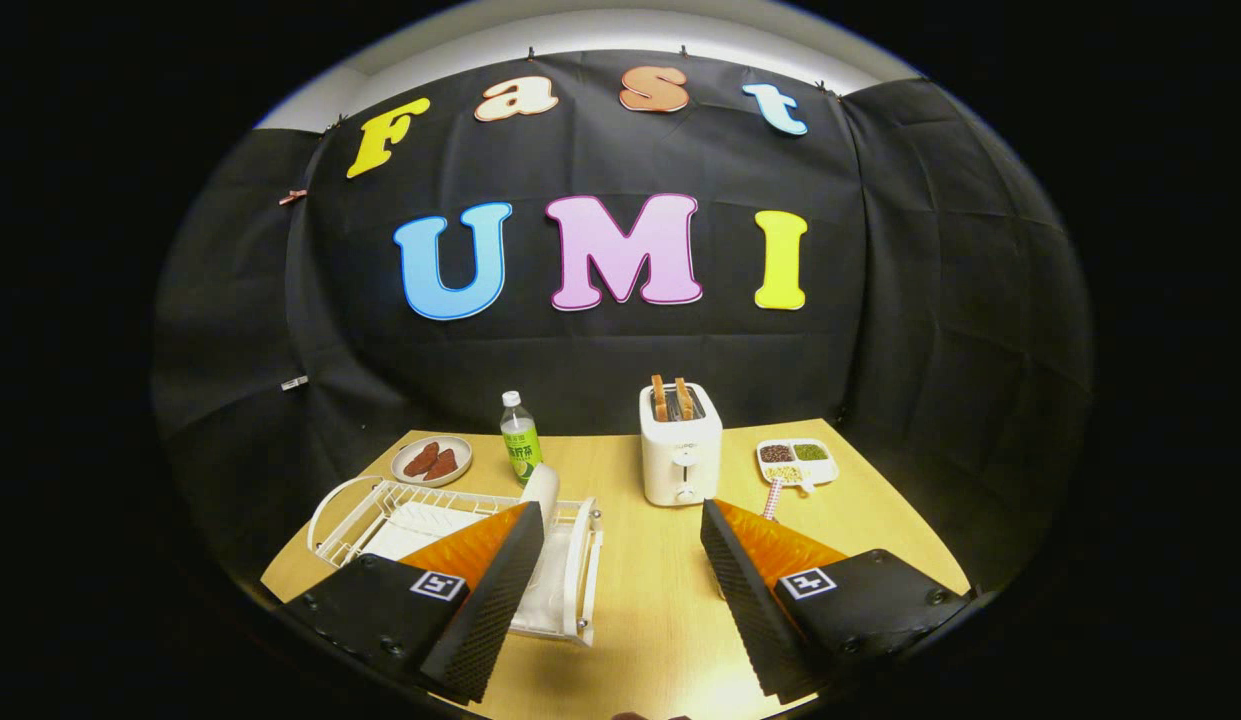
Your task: Take the plate from the dish rack, then take the spoon from the basket and place it into the plate.
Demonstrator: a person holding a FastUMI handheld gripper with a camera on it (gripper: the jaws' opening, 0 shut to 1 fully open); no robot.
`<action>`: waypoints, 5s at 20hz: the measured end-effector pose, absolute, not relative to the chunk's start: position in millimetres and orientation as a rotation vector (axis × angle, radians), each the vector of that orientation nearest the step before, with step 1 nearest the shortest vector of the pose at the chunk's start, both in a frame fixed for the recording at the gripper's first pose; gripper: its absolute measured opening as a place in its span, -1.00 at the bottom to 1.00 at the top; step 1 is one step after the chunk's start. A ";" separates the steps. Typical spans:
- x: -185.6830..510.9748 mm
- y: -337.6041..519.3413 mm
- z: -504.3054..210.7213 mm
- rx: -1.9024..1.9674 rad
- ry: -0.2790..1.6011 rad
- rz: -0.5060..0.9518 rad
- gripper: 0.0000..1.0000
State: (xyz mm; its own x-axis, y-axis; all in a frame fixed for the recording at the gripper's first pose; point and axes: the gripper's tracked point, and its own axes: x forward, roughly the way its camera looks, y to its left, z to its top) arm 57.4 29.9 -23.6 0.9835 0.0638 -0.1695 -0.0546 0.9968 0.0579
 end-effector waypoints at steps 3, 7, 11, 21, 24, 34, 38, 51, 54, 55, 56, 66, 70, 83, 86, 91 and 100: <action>75.4 47.3 -30.9 0.099 0.257 0.088 0.98; 102.6 73.2 -38.8 0.138 0.341 0.106 0.98; 122.9 101.6 -53.9 0.135 0.427 0.136 0.98; 173.0 106.7 -114.5 0.179 0.740 0.039 0.86; 173.6 113.5 -128.1 0.174 0.785 0.044 0.43; 172.1 128.4 -142.7 0.175 0.831 0.013 -0.29; 175.4 121.7 -134.7 0.202 0.815 -0.020 -0.30; 193.0 112.3 -103.8 0.047 0.734 -0.093 -0.34; 194.7 125.2 -99.6 -0.022 0.734 -0.054 -0.37; 194.9 126.0 -100.8 -0.034 0.734 -0.049 -0.39; 194.1 120.6 -103.0 -0.061 0.733 -0.055 -0.41; 198.9 102.8 -78.4 -0.241 0.597 -0.102 -0.56; 198.9 89.9 -74.6 -0.140 0.630 -0.092 -0.66; 110.1 42.4 -32.9 0.175 0.556 0.125 -0.65; 70.4 13.1 -45.7 0.221 0.575 0.145 -0.66; 7.6 -40.7 -81.9 0.330 0.639 0.152 -0.66; -6.5 -92.9 -193.2 0.294 0.781 0.213 -0.65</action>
